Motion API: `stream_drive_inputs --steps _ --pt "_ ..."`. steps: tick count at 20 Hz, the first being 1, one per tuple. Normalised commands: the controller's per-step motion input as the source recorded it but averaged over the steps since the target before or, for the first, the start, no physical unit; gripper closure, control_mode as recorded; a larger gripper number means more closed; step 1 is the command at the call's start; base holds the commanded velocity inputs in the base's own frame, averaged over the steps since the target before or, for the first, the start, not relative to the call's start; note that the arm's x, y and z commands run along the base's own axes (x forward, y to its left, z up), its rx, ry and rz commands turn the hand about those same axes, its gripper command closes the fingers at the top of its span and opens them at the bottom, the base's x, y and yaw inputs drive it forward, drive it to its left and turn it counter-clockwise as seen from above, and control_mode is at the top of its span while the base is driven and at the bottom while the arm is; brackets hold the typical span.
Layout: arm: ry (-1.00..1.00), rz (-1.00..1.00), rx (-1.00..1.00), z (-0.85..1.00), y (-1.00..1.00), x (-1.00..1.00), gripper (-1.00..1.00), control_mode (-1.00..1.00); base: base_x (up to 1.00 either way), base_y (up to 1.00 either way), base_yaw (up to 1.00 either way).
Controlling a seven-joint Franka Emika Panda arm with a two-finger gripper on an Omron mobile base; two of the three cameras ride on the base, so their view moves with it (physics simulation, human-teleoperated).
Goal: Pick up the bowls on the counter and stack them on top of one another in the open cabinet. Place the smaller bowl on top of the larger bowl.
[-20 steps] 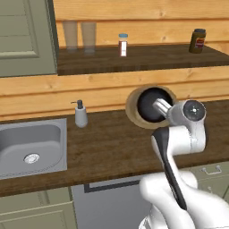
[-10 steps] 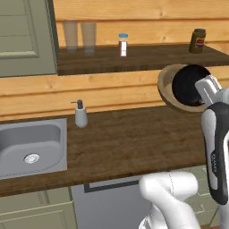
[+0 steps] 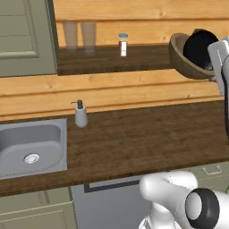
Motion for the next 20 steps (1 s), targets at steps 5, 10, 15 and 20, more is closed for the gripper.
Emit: stream_drive_inputs --steps 5,10,15,20 --pt "0.04 -0.01 0.06 0.01 0.00 1.00 1.00 -1.00 0.00 0.00 0.00" --pt "0.08 -0.04 0.00 0.00 0.01 1.00 1.00 -1.00 0.00 0.00 0.00" --pt "0.04 -0.08 -0.01 0.00 0.07 1.00 1.00 -1.00 0.00 0.00 0.00" --pt "0.06 -0.10 -0.01 0.00 0.00 1.00 1.00 -1.00 0.00 0.00 0.00"
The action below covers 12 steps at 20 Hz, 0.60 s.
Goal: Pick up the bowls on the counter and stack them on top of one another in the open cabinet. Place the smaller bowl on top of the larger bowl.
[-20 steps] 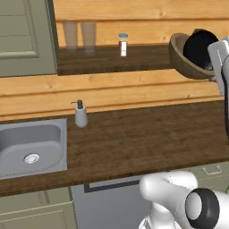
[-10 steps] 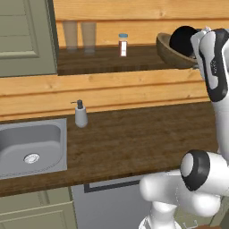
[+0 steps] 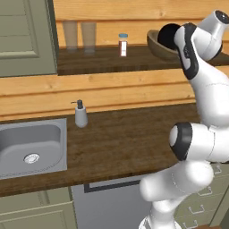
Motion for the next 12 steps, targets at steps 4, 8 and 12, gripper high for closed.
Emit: stream_drive_inputs --steps 4,8,12 --pt "0.10 -0.08 -0.03 0.00 0.01 0.89 1.00 -1.00 0.00 0.00 0.00" --pt "0.17 -0.01 -0.02 0.00 0.00 0.57 1.00 -1.00 0.00 0.00 0.00" --pt "0.17 0.00 -0.03 0.00 0.00 0.47 1.00 -1.00 0.00 0.00 0.00"
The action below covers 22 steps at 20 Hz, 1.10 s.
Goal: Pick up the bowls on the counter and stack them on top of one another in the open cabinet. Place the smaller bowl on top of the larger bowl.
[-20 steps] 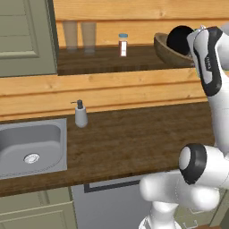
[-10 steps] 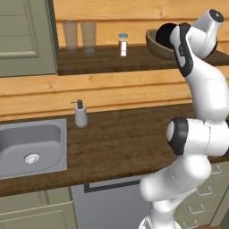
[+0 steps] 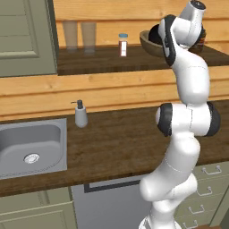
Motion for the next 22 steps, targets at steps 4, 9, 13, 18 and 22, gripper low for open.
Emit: stream_drive_inputs --steps 4,9,13,18,22 --pt "0.14 0.00 -0.03 0.00 0.00 0.30 -1.00 -1.00 0.00 0.00 0.00" --pt "0.01 0.00 0.00 0.00 0.00 0.01 -1.00 -1.00 0.00 0.00 0.00" --pt "-0.06 0.00 -0.07 -0.53 0.03 -0.81 -1.00 -1.00 0.00 0.00 0.00" --pt "-0.20 0.00 -0.13 -0.94 0.13 -1.00 -1.00 -1.00 0.00 0.00 0.00" --pt "-0.35 0.00 -0.09 -1.00 0.01 -1.00 -1.00 -1.00 0.00 0.00 0.00"
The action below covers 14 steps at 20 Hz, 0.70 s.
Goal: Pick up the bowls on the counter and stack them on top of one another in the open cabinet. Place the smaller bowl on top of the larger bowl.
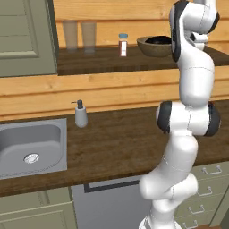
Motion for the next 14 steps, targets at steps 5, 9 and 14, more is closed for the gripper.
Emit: stream_drive_inputs --steps 5,9,14 --pt "-0.53 0.00 -0.05 -0.95 0.00 -1.00 -1.00 -1.00 0.00 0.00 0.00" --pt "-0.58 0.00 -0.03 -1.00 0.00 -1.00 -1.00 -1.00 0.00 0.00 0.00" --pt "-0.46 0.00 -0.05 -1.00 -0.13 -1.00 -1.00 -1.00 0.00 0.00 0.00"
